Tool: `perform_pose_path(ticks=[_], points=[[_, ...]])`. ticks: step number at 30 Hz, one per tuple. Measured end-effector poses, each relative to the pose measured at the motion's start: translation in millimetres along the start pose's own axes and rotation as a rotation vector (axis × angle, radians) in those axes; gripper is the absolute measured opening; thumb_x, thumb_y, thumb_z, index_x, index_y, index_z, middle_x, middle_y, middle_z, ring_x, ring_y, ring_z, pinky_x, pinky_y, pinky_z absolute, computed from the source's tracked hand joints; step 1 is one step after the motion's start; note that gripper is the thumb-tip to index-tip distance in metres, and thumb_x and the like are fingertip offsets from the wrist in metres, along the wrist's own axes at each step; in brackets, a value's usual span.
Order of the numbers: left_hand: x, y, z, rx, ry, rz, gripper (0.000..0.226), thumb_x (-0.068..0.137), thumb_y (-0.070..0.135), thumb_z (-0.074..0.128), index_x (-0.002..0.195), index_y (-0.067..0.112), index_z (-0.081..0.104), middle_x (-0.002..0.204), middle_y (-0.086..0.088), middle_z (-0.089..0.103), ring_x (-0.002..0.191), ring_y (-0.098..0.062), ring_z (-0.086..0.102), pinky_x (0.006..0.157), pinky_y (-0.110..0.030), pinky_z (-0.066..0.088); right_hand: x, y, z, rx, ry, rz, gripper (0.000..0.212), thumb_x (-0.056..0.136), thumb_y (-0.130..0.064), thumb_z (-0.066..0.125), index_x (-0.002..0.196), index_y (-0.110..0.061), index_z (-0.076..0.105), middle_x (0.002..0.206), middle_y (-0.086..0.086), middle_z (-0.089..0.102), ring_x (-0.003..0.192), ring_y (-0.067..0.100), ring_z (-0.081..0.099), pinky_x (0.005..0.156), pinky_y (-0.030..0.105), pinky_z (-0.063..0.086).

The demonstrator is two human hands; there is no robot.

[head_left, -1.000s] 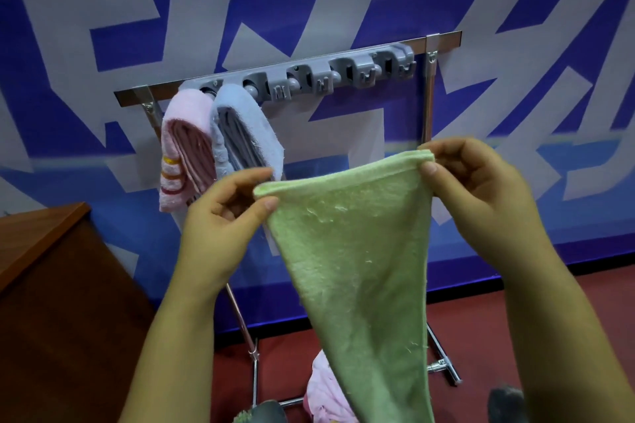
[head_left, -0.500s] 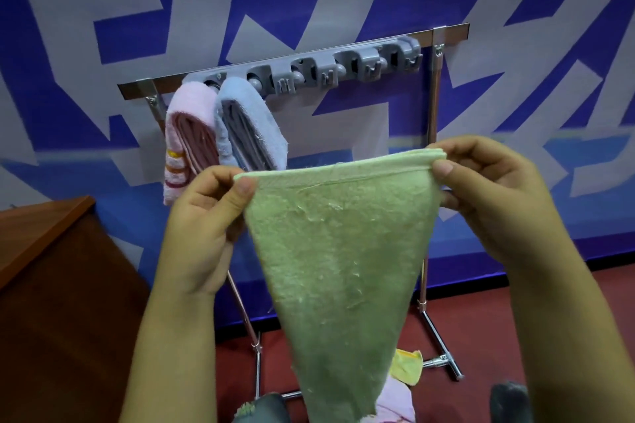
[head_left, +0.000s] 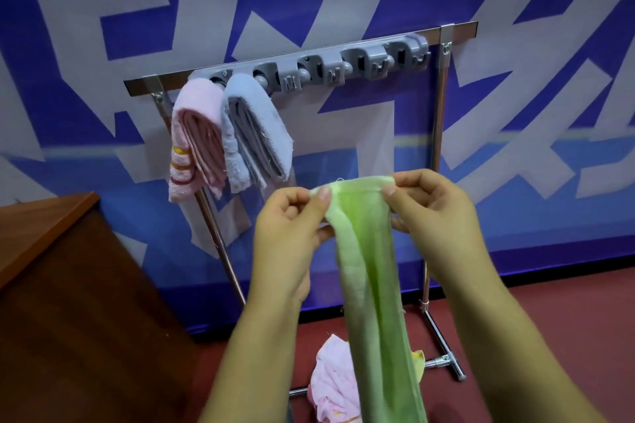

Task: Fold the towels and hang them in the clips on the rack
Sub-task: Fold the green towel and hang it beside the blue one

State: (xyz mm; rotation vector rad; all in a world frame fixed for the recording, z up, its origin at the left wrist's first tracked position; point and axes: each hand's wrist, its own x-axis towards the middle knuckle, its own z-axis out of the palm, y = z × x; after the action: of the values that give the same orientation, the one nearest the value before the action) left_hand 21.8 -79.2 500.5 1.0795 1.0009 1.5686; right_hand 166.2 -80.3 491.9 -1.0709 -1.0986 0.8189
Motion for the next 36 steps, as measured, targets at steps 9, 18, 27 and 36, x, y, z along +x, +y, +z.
perform_pose_path(ticks=[9, 18, 27, 36], points=[[-24, 3, 15, 0.109, -0.031, 0.099, 0.006, 0.082, 0.002, 0.066, 0.081, 0.008, 0.062, 0.072, -0.003, 0.069, 0.068, -0.011, 0.069, 0.063, -0.02, 0.055, -21, -14, 8, -0.075, -0.081, -0.164, 0.013, 0.085, -0.01, 0.064, 0.083, -0.023, 0.065, 0.08, -0.003, 0.072, 0.076, 0.006, 0.069, 0.068, 0.018, 0.055], [-31, 7, 13, 0.189, -0.069, 0.19, 0.012, 0.082, 0.004, 0.065, 0.081, 0.015, 0.067, 0.08, -0.003, 0.074, 0.076, -0.011, 0.071, 0.067, -0.019, 0.055, -28, -18, 8, -0.114, -0.11, -0.239, 0.015, 0.084, -0.014, 0.066, 0.085, -0.03, 0.065, 0.08, -0.015, 0.07, 0.081, -0.004, 0.067, 0.07, 0.012, 0.053], [-37, 15, 11, 0.304, -0.113, 0.201, 0.024, 0.088, 0.0, 0.056, 0.091, 0.018, 0.071, 0.086, 0.007, 0.074, 0.083, -0.008, 0.071, 0.073, -0.017, 0.055, -29, -14, 10, -0.138, -0.088, -0.28, 0.025, 0.087, -0.013, 0.062, 0.084, -0.038, 0.062, 0.079, -0.028, 0.068, 0.083, -0.008, 0.066, 0.072, 0.009, 0.05], [-37, 20, 3, 0.3, -0.275, 0.103, 0.042, 0.084, -0.015, 0.048, 0.104, 0.016, 0.069, 0.1, 0.008, 0.073, 0.096, -0.003, 0.068, 0.082, -0.018, 0.054, -22, -7, 6, -0.224, -0.142, -0.328, 0.02, 0.085, -0.01, 0.065, 0.101, -0.021, 0.065, 0.094, -0.017, 0.067, 0.095, -0.006, 0.064, 0.079, 0.007, 0.049]])
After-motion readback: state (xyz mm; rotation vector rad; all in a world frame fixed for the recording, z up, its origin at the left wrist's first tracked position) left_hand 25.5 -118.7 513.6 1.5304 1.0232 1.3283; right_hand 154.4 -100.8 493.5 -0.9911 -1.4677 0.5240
